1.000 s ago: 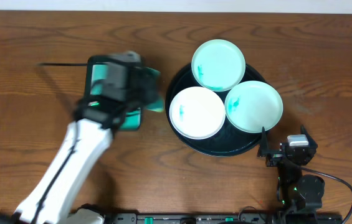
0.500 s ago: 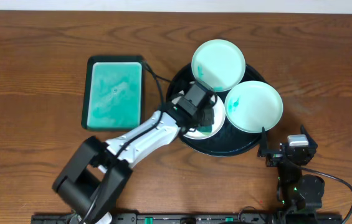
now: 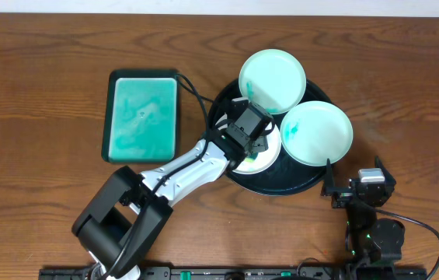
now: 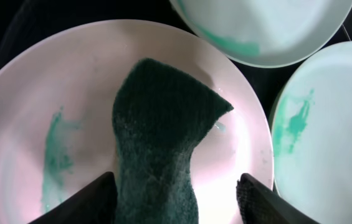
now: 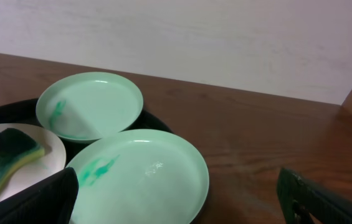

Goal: Clean dirty plates on tray and stack at the side
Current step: 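Carry the sponge with the left gripper onto the front-left plate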

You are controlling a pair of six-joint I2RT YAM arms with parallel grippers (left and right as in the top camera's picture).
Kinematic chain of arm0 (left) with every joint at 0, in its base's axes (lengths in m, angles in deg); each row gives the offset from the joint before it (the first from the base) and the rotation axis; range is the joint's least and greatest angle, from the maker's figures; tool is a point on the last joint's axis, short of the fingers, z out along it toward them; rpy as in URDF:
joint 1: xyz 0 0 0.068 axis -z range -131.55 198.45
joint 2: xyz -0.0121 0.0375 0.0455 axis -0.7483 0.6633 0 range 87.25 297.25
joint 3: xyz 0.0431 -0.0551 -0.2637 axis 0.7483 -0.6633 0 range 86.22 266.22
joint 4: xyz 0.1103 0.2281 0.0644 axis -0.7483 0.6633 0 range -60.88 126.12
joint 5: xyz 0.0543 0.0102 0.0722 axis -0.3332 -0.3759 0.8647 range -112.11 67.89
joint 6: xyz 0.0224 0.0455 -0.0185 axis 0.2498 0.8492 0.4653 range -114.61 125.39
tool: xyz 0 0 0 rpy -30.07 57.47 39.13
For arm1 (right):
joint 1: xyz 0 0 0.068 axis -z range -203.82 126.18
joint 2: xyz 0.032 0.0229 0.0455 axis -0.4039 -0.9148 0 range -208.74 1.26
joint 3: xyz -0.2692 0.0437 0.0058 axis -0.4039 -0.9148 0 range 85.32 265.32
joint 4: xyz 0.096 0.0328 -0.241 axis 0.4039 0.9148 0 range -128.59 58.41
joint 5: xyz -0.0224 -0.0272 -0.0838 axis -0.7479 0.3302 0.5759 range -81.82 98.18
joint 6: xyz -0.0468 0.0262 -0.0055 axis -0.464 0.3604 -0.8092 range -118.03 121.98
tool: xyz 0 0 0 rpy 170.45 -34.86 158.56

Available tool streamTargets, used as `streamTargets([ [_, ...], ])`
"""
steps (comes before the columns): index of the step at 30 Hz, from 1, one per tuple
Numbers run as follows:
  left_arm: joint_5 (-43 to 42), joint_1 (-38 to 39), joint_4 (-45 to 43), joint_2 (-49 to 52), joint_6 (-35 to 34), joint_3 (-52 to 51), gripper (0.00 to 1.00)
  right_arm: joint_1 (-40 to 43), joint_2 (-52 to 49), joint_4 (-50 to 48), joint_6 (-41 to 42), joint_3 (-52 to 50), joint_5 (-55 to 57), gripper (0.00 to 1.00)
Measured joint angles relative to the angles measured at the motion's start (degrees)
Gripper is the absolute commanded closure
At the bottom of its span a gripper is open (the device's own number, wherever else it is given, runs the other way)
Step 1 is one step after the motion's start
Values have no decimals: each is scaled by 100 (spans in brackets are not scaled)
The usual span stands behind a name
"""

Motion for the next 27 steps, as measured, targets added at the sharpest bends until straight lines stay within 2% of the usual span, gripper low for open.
streamTargets([
  [6, -2, -205, 404, -1058, 63, 0, 34, 0, 0, 0, 0, 0, 0, 1],
  [9, 17, -533, 855, -2006, 380, 2, 26, 0, 0, -2, 0, -2, 0, 1],
  [10, 39, -669, 1047, -2293, 516, 7, 21, 0, 0, 0, 0, -2, 0, 1],
  [14, 111, -1259, 2022, -3257, 1132, 9, 20, 0, 0, -2, 0, -2, 0, 1],
  [19, 131, -1725, 3195, -3722, 1528, 7, 19, 0, -4, -260, -15, -2, -9, 1],
  [21, 142, -1784, 3495, -3729, 1589, 7, 19, 0, -17, -833, 190, 0, -424, 1],
  [24, 138, -1794, 3711, -3705, 1663, 7, 18, 0, -11, -1425, 780, 0, -1696, 1],
  [27, 142, -1794, 3718, -3703, 1683, 4, 18, -2, -33, -2616, 1574, 0, -2894, 1],
])
